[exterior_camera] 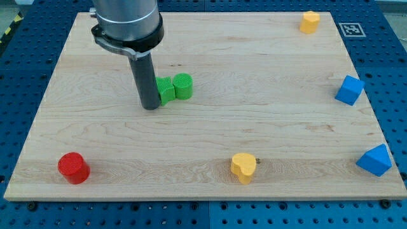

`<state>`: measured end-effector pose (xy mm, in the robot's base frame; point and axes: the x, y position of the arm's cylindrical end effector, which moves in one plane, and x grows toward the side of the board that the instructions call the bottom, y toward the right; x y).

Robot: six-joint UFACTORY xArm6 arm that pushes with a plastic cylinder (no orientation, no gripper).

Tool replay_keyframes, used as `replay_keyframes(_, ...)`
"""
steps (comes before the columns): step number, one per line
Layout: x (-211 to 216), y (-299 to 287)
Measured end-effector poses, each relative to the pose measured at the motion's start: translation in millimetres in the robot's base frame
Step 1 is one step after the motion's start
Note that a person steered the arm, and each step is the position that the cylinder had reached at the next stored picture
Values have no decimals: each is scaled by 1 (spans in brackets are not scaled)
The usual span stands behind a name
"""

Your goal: Move your arm to the top left of the red star

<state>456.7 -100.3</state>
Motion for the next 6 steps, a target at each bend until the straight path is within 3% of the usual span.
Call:
replay_keyframes(4, -6, -4)
replay_keyframes(6, -81, -90)
